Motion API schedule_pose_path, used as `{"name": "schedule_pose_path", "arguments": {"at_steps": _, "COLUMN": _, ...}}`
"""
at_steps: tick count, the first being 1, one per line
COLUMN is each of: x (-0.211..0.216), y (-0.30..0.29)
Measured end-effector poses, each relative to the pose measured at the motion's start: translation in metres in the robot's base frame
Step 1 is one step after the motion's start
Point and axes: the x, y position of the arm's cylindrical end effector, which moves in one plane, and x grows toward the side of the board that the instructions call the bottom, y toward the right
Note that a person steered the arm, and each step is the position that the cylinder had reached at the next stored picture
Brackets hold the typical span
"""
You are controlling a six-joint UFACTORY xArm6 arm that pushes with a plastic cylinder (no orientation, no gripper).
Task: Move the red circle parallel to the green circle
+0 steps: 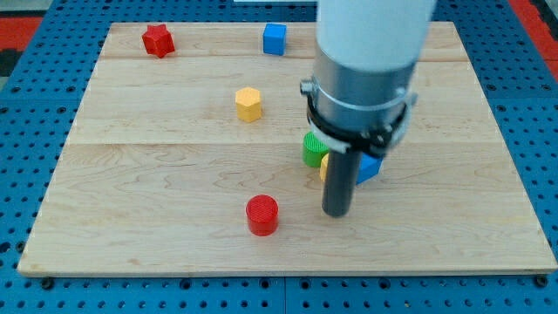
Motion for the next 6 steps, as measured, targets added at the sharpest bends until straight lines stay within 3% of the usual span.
{"name": "schedule_pose_path", "arguments": {"at_steps": 4, "x": 0.007, "y": -0.131}}
{"name": "schedule_pose_path", "arguments": {"at_steps": 6, "x": -0.107, "y": -0.228}}
